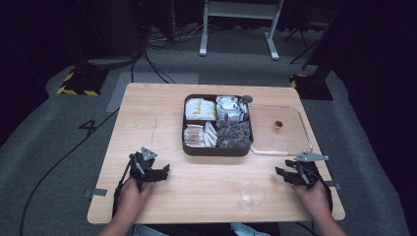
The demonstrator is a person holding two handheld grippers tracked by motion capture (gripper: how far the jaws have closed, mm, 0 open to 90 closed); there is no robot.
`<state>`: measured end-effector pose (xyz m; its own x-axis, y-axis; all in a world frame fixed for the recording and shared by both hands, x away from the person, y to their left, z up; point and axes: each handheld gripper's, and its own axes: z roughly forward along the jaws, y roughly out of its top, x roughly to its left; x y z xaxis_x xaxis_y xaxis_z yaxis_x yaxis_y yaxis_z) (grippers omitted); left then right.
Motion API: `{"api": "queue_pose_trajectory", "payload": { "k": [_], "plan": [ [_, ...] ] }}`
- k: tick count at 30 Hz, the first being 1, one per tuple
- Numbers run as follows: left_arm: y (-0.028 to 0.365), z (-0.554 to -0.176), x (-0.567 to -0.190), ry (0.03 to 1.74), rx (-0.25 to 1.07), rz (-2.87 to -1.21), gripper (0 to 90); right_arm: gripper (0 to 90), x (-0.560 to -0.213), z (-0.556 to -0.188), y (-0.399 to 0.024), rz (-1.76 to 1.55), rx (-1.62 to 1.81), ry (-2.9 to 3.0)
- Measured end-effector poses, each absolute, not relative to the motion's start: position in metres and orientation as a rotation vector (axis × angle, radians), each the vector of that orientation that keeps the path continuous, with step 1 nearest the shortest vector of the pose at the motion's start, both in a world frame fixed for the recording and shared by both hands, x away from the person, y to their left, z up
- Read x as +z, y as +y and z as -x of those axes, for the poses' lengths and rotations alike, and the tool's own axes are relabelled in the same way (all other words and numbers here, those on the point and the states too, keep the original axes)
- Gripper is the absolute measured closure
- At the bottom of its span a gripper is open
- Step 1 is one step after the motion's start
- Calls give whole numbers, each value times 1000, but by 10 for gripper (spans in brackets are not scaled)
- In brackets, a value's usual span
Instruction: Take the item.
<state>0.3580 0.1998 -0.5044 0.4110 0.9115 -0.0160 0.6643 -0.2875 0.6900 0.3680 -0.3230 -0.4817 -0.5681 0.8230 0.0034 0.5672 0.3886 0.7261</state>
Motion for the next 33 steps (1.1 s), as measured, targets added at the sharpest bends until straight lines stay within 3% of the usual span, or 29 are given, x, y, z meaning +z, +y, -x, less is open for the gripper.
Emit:
{"api": "queue_pose_trajectory", "payload": {
  "k": [15,33],
  "plan": [
    [206,-357,-505,1339,513,-2041,146,482,-410,-402,-265,-1080,1154,2345],
    [207,-354,-505,1351,515,-2035,146,543,-378,-461,-210,-972,1235,2439]
  ]
}}
